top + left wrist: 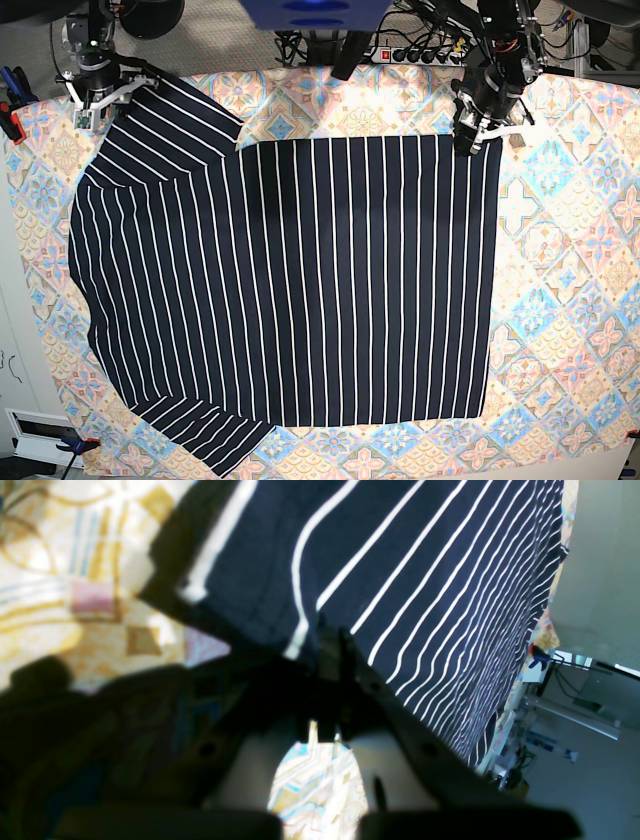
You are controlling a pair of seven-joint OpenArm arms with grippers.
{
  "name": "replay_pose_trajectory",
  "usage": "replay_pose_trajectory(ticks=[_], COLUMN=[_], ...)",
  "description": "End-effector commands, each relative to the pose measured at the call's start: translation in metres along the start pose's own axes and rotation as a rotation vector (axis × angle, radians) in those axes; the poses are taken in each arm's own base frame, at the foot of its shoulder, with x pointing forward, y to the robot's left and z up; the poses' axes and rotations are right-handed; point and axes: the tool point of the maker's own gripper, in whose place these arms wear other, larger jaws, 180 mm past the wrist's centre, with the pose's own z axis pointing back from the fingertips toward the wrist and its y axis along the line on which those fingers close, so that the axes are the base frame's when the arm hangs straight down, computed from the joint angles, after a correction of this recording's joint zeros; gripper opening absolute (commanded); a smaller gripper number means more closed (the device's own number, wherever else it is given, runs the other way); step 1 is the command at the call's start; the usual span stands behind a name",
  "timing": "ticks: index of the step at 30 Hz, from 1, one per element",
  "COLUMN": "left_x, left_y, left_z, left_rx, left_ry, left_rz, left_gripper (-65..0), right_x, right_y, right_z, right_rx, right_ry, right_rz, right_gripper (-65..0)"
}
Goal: Fold the T-shirt properly
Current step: 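Lower the right gripper to the sleeve edge and grasp it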
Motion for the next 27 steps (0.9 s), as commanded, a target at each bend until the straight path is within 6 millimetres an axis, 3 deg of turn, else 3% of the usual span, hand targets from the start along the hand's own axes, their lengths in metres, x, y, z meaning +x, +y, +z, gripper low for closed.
replay_pose_trajectory(ticks=[1, 15, 17, 24, 27], left_x=[0.002, 0.001, 0.001, 0.002, 0.001], left_y=[0.001, 0.001, 0.001, 0.001, 0.003], left_z=[0.003, 0.002, 0.002, 0.003, 0.004], left_rx=[0.008, 0.007, 0.007, 0.008, 0.012], left_ry=[-0.002, -0.002, -0.002, -0.002, -0.001], left_rz=[-0.009, -0.006, -0.006, -0.009, -0.008], left_gripper=[-65.0, -65.0, -65.0, -65.0, -65.0], right_x=[-0.007, -0.002, -0.005, -0.007, -0.003], right_y=[0.004, 0.053, 0.051, 0.053, 0.048], right_z=[0.002, 0.007, 0.006, 0.005, 0.009], right_rx=[0.036, 0.186, 0.182, 0.197, 0.201], right_ry=[0.033, 0.018, 0.026, 0.049, 0.041], right_rz=[0.019, 0.062, 0.059, -0.028, -0.106], right_gripper=[-42.3, -43.1, -45.6, -64.4, -64.6])
